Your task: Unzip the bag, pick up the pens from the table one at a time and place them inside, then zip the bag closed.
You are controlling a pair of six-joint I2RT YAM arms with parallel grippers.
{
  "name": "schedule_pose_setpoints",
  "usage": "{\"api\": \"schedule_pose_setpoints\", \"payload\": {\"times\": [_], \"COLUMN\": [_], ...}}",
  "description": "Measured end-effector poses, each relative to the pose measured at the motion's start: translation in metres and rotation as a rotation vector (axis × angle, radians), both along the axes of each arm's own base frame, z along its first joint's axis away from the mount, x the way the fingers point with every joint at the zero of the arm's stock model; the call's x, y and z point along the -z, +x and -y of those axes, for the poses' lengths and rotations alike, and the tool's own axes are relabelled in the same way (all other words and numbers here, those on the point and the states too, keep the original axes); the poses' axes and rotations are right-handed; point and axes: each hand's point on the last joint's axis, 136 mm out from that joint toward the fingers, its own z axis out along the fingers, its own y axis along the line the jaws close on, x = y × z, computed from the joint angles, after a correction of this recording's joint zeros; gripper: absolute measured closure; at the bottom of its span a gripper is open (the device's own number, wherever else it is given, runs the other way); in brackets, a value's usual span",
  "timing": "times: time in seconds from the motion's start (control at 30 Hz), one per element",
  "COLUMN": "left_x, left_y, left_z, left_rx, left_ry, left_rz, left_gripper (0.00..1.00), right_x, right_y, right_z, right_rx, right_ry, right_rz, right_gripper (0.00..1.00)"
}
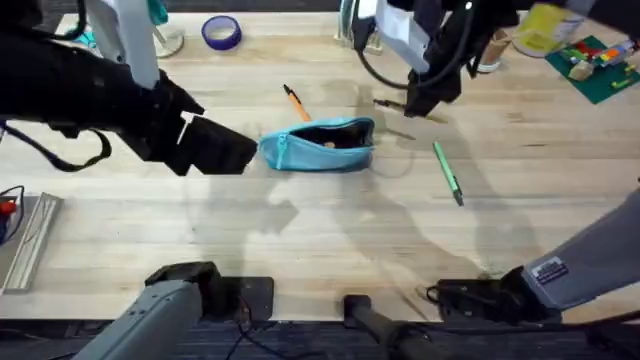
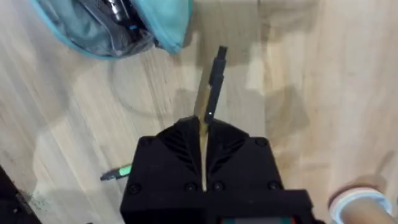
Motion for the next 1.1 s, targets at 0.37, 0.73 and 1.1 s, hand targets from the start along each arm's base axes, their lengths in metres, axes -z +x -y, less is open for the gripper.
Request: {"api": "schedule_pose_setpoints", "payload": {"times": [0.37,0.73,1.1], "left_x": [0.0,0.0,0.0], "left_y": [0.0,0.0,0.0], "left_z": [0.0,0.0,0.0], "left_rx": [0.0,0.0,0.0], "left_ry": [0.0,0.0,0.0], "left_rz": [0.0,0.0,0.0], "left_gripper": [0.006,0.006,0.006], "right_x": [-0.05,-0.07,-0.071], "right_y": [-0.015,-0.058,-0.075], "right_z": [-0.007,-0.025,-0.058], "right_rx": [-0.086,-0.344,-0.456], "right_ry": [0.07,0.182,0.225], "right_rz": [0.035,-0.023,-0.036], "right_gripper": [0.968,0.968,0.968]}}
